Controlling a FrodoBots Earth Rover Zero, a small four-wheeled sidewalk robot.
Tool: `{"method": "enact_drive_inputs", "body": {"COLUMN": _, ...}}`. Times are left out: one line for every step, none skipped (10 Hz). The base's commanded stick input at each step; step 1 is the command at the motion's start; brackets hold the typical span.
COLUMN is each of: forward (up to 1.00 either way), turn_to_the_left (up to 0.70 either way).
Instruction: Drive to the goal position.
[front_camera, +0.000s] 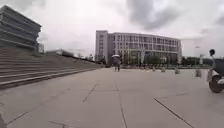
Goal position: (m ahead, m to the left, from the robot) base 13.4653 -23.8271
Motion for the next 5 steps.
{"method": "enact_drive_inputs", "body": {"forward": 0.45, "turn_to_the_left": 0.00}}
{"method": "enact_drive_inputs", "body": {"forward": 0.45, "turn_to_the_left": 0.00}}
{"method": "enact_drive_inputs", "body": {"forward": 0.45, "turn_to_the_left": 0.00}}
{"method": "enact_drive_inputs", "body": {"forward": 0.45, "turn_to_the_left": 0.00}}
{"method": "enact_drive_inputs", "body": {"forward": 0.45, "turn_to_the_left": 0.00}}
